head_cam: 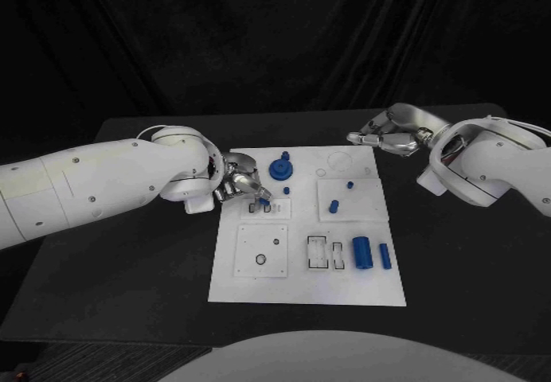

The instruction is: Assemble the parts on the task board

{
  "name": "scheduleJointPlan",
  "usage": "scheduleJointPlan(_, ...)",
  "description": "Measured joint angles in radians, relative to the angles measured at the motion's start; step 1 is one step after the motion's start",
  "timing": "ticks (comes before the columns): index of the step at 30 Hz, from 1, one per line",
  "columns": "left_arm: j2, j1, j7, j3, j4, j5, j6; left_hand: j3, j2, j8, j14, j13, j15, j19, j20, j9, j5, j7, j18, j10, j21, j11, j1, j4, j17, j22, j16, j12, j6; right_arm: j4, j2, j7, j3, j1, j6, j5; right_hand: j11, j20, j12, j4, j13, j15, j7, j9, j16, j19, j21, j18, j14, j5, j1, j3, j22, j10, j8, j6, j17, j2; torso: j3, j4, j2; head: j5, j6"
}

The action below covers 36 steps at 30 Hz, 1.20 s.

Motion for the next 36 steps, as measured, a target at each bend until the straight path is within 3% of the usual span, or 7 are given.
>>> scheduleJointPlan(20,-0.003,-0.02,0.0,0.0,0.0,0.001,-0.005,0.0,0.001,0.0,0.0,0.0,0.0,0.0,0.0,0.001,0.004,0.004,0.0,0.0,-0.005,0.0,0.001,0.0,0.0,0.0,0.0,0.0,-0.003,-0.001,-0.001,-0.001,0.0,-0.005,0.0,0.0,0.0,0.0,0.0,0.0,0.0,0.0,0.0,0.0,0.0,0.0,0.0,0.0,0.0,0.0,0.0,0.0,0.0,0.0,0.0,0.0,0.0,0.0,-0.0014,0.0,0.001,0.008,0.0)
scheduleJointPlan(36,-0.001,-0.025,0.001,0.001,-0.007,0.002,-0.004,0.0,0.001,-0.004,0.0,0.0,0.0,-0.01,-0.002,0.002,0.004,0.003,0.0,0.0,-0.013,0.0,0.002,0.0,0.0,0.0,0.0,0.0,-0.004,-0.003,0.001,-0.002,0.0,-0.008,0.002,0.0,0.0,0.0,0.001,0.003,0.002,0.0,0.0,0.001,0.0,0.0,0.0,0.0,0.0,0.0,0.004,0.003,0.0,0.0,0.0,0.0,0.0,0.004,-0.0016,0.0004,0.0,0.012,0.0)
